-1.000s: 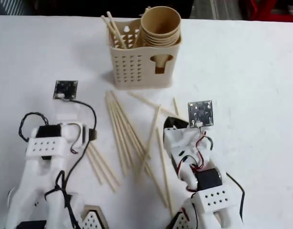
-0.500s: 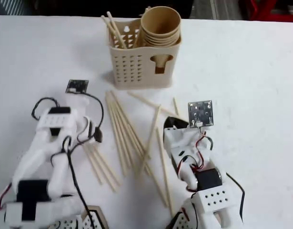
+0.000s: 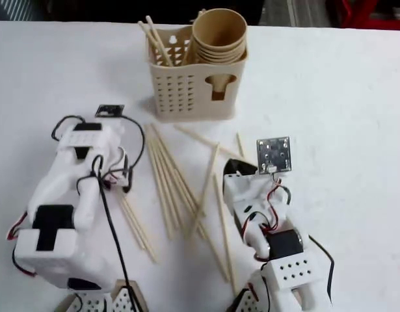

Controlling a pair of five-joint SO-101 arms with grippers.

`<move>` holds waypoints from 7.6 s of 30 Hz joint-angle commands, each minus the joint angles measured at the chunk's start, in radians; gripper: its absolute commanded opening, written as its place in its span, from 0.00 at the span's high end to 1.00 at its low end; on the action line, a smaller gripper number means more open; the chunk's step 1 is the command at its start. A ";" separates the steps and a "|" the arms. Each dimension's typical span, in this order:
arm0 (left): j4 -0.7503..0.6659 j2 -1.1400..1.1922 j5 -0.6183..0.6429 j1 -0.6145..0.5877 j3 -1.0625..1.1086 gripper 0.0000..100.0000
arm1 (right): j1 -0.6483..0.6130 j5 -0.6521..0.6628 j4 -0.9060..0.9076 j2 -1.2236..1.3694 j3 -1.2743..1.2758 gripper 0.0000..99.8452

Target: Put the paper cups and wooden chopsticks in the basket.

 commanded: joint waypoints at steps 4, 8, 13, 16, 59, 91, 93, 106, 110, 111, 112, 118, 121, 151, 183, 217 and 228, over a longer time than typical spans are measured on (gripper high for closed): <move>0.060 0.097 0.006 0.010 -0.133 0.86 | 0.007 0.000 -0.018 -0.013 -0.008 0.98; 0.087 0.139 0.006 0.012 -0.184 0.87 | 0.007 0.000 -0.018 -0.013 -0.008 0.98; 0.086 0.143 0.006 0.013 -0.193 0.98 | 0.007 0.000 -0.018 -0.013 -0.008 0.98; 0.086 0.143 0.005 0.033 -0.193 0.98 | 0.005 0.000 -0.018 -0.013 -0.008 0.98; 0.393 -0.371 -0.043 0.202 -0.727 0.98 | 0.008 0.000 -0.018 -0.013 -0.008 0.98; -0.198 -0.367 -0.035 0.325 -1.005 0.98 | 0.002 0.000 -0.024 -0.013 -0.008 0.98; -0.249 -0.357 -0.035 0.325 -1.005 0.98 | 0.002 0.000 -0.024 -0.013 -0.008 0.98; -0.555 -0.090 -0.035 0.329 -1.011 0.98 | -0.025 0.000 -0.024 -0.013 -0.008 0.98; -0.571 -0.047 -0.035 0.329 -1.008 0.98 | -0.024 0.000 -0.024 -0.013 -0.008 0.98; -0.566 -0.038 -0.035 0.328 -1.007 0.98 | -0.024 0.000 -0.024 -0.013 -0.008 0.98; -0.565 -0.030 -0.037 0.326 -1.003 0.98 | -0.024 0.000 -0.024 -0.013 -0.008 0.98; -0.489 0.021 -0.043 0.303 -1.005 0.98 | -0.024 0.000 -0.024 -0.013 -0.008 0.98; -0.433 0.035 -0.043 0.298 -1.005 0.98 | -0.024 0.000 -0.024 -0.013 -0.008 0.98; 0.153 -0.177 -0.046 0.209 -1.007 0.82 | -0.022 0.002 -0.024 -0.007 -0.008 0.98; 0.615 -0.225 -0.302 0.122 -0.939 0.82 | -0.027 0.077 -0.025 -0.013 0.020 0.98; -0.169 -0.254 -0.384 0.053 -0.015 0.81 | -0.028 0.077 -0.025 -0.013 0.020 0.98; -0.112 0.025 -0.448 0.042 -0.198 0.82 | -0.028 0.078 -0.044 -0.013 0.023 0.98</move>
